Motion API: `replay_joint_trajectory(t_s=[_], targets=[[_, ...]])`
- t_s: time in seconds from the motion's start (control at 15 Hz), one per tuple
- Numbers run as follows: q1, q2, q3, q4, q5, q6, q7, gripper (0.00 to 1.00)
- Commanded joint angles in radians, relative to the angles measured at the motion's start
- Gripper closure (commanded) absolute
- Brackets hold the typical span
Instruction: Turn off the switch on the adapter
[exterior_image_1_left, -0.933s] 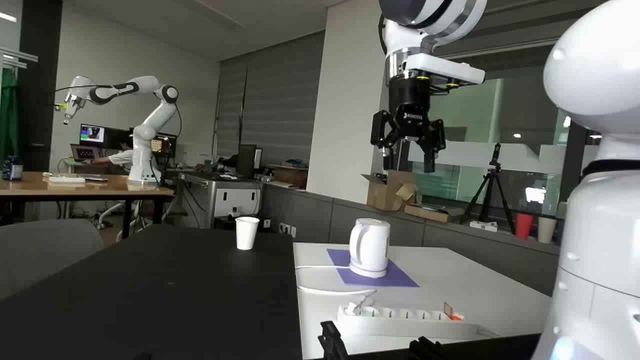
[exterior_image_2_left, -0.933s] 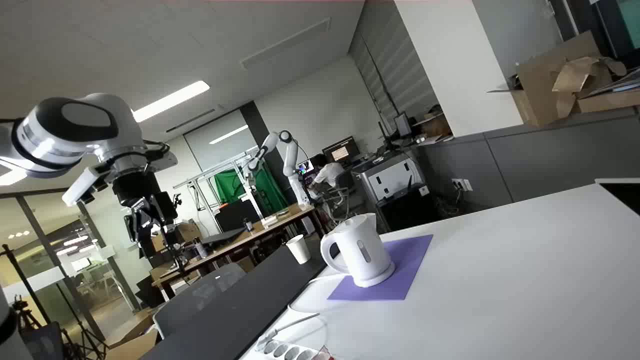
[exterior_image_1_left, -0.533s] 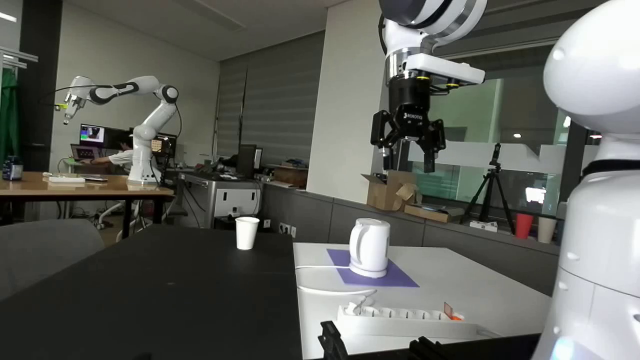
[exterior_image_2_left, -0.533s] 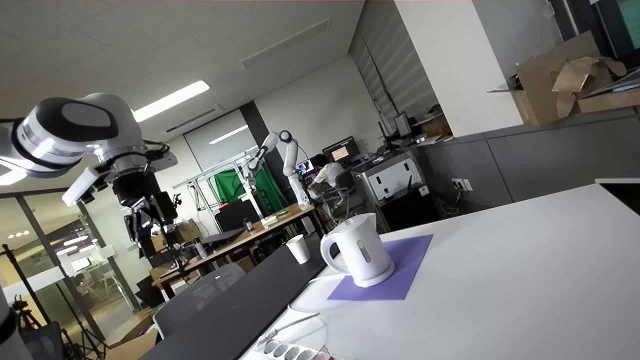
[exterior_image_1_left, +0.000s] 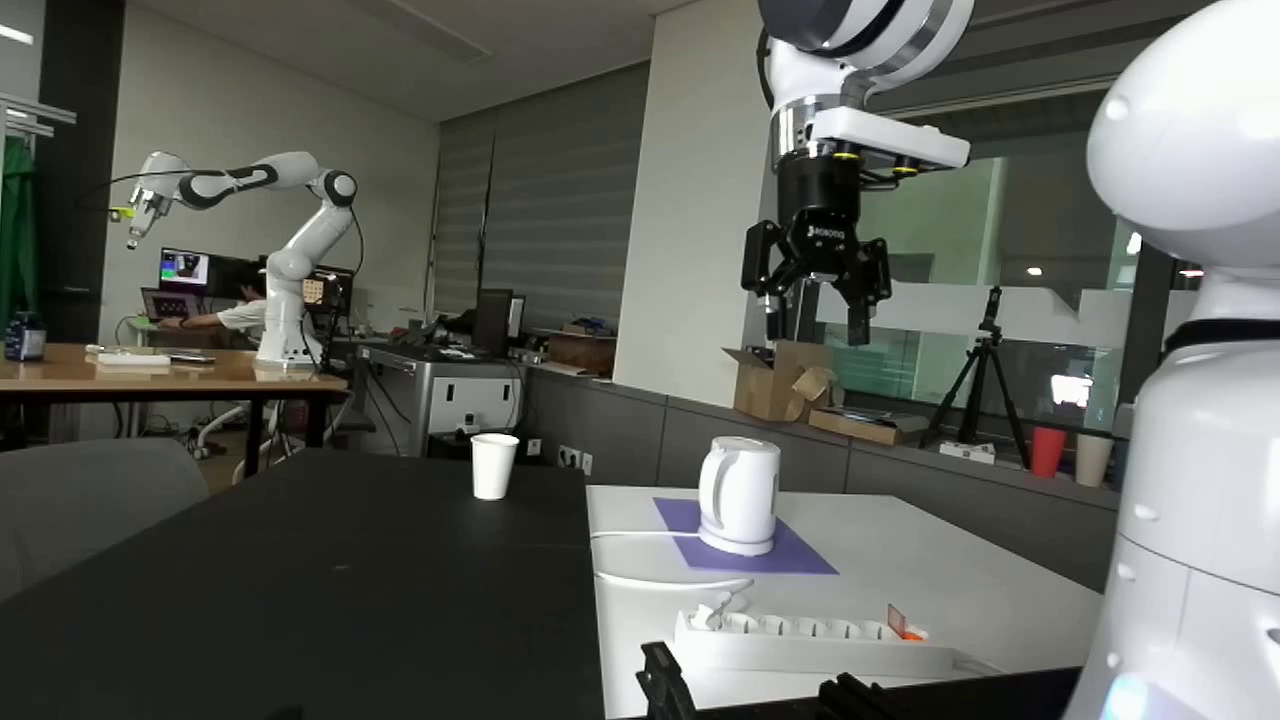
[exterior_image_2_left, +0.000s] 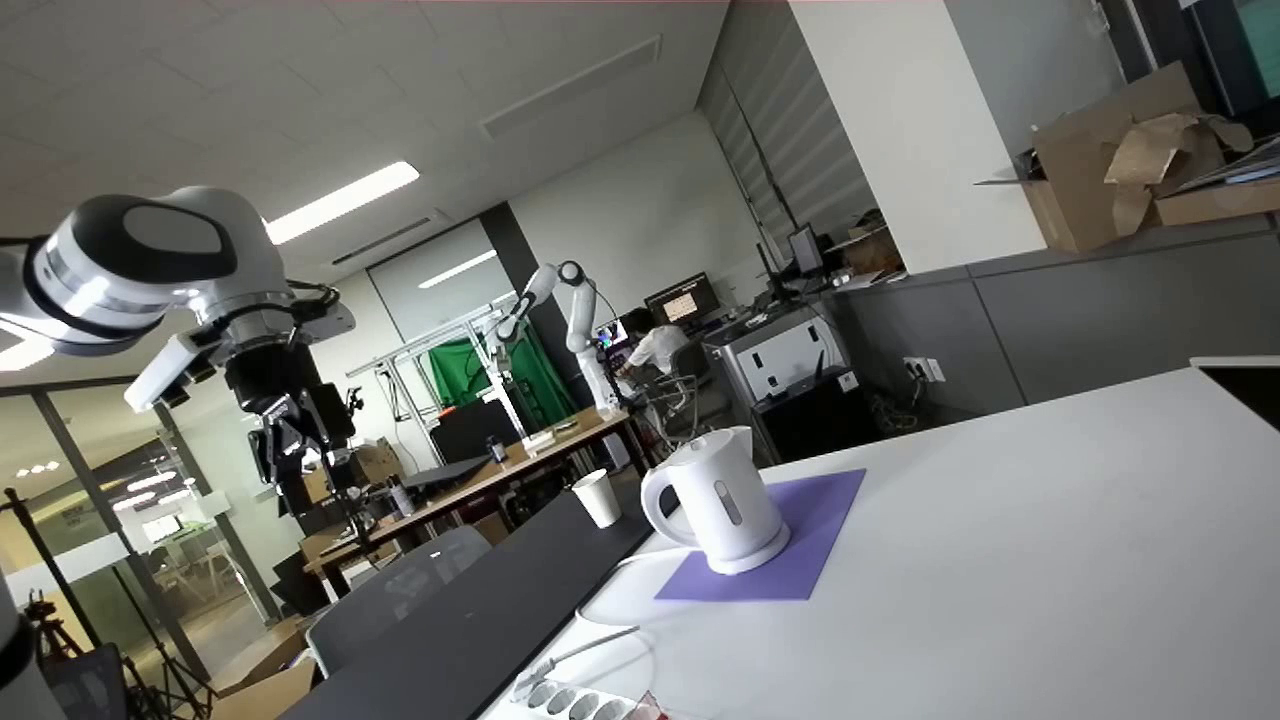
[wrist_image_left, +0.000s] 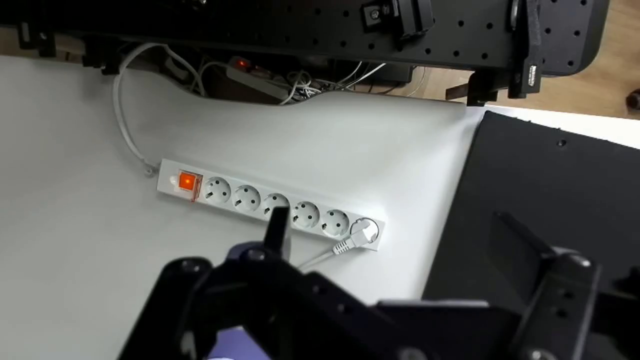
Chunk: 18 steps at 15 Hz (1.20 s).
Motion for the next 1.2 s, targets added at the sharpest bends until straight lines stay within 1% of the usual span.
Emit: replay_joint_trajectory(t_s=[0.0, 0.2, 0.4, 0.47, 0.53, 0.6, 0.67, 0.87, 1.13], targets=[[0.008, 0.001, -0.007, 0.001, -0.005, -0.001, 0.004, 0.0], [-0.038, 0.04, -0.016, 0.001, -0.076, 0.038, -0.009, 0.0], [-0.102, 0.089, -0.063, 0.001, -0.146, 0.108, -0.024, 0.0], [-0.126, 0.112, -0.089, 0.001, -0.161, 0.142, -0.031, 0.25], [-0.146, 0.135, -0.113, 0.001, -0.171, 0.176, -0.044, 0.27], [-0.165, 0.159, -0.135, 0.001, -0.177, 0.216, -0.053, 0.33], [-0.183, 0.186, -0.154, 0.0, -0.182, 0.256, -0.062, 0.42], [-0.223, 0.271, -0.196, 0.0, -0.178, 0.364, -0.071, 0.63], [-0.246, 0.362, -0.219, 0.004, -0.177, 0.45, -0.068, 0.91]])
